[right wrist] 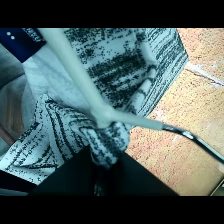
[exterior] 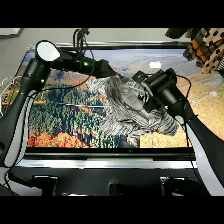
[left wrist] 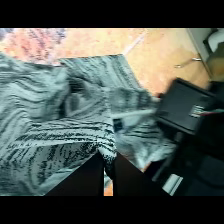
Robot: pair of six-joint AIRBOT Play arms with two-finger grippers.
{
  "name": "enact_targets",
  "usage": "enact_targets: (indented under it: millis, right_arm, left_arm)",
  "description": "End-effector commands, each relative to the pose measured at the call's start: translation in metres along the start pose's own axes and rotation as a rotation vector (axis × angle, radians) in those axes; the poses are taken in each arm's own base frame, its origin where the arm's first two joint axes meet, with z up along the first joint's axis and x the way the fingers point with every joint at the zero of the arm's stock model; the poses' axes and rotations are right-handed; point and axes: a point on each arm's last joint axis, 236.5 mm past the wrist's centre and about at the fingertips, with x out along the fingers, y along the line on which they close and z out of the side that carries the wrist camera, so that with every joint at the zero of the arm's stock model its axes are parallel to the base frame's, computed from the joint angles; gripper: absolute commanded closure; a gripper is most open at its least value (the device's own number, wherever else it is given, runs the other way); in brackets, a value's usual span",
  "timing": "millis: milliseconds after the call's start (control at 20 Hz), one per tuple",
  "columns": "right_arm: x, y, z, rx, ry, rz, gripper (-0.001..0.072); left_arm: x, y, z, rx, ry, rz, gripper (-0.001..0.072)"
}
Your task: Fold the clothes and pants, and hang the long-sleeved shirts on hangers.
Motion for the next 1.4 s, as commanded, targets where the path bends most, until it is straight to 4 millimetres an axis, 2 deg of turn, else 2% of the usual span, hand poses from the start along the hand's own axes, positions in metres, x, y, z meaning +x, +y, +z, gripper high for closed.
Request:
enact_targets:
  millis: [0, 100, 200, 300, 400, 500, 600, 750, 850, 950, 1100, 1200, 1250, 1350]
  right_arm:
    - [0.007, -0.003, 0.011, 0.021, -0.022, -0.023, 0.0678]
    - [0.003, -0.016, 0.01, 0.052, -0.024, -0.073, 0.0678]
    - [-0.005, -0.027, 0.01, 0.07, -0.043, -0.104, 0.0678]
    - [-0.018, -0.039, 0.008, 0.1, -0.066, -0.138, 0.0678]
    - [-0.034, -0.05, 0.003, 0.131, -0.103, -0.16, 0.0678]
    - [-0.051, -0.058, -0.004, 0.155, -0.14, -0.171, 0.0678]
    - [-0.066, -0.065, -0.011, 0.177, -0.166, -0.181, 0.0678]
    - [-0.088, -0.084, -0.029, 0.211, -0.188, -0.24, 0.0678]
    - [-0.103, -0.093, -0.038, 0.235, -0.223, -0.26, 0.0678]
    - [-0.116, -0.099, -0.05, 0.26, -0.24, -0.269, 0.0678]
    - [-0.133, -0.106, -0.071, 0.298, -0.255, -0.279, 0.0678]
    - [-0.141, -0.108, -0.077, 0.312, -0.278, -0.279, 0.0678]
    - [-0.141, -0.107, -0.077, 0.312, -0.281, -0.273, 0.0678]
    - [-0.141, -0.1, -0.068, 0.303, -0.312, -0.24, 0.0678]
  left_arm:
    - [0.001, -0.054, -0.009, 0.052, 0.013, -0.103, 0.0678]
    - [0.006, -0.073, -0.03, 0.057, 0.085, -0.131, 0.0678]
    - [0.02, -0.08, -0.061, 0.043, 0.182, -0.147, 0.0678]
    - [0.033, -0.078, -0.094, 0.02, 0.283, -0.152, 0.0678]
    - [0.042, -0.069, -0.108, -0.013, 0.318, -0.142, 0.0678]
    - [0.046, -0.063, -0.114, -0.02, 0.33, -0.137, 0.0678]
    - [0.049, -0.071, -0.12, -0.005, 0.343, -0.147, 0.0678]
    - [0.057, -0.078, -0.144, 0.062, 0.409, -0.096, 0.0679]
    - [0.067, -0.091, -0.151, 0.082, 0.405, -0.098, 0.0679]
    - [0.078, -0.097, -0.152, 0.084, 0.379, -0.065, 0.0679]
    - [0.088, -0.074, -0.148, 0.124, 0.343, 0.062, 0.0678]
    - [0.089, -0.071, -0.134, 0.133, 0.291, 0.071, 0.0669]
    - [0.087, -0.072, -0.126, 0.133, 0.268, 0.07, 0.0585]
    - [0.075, -0.07, -0.109, 0.137, 0.235, 0.074, 0.0291]
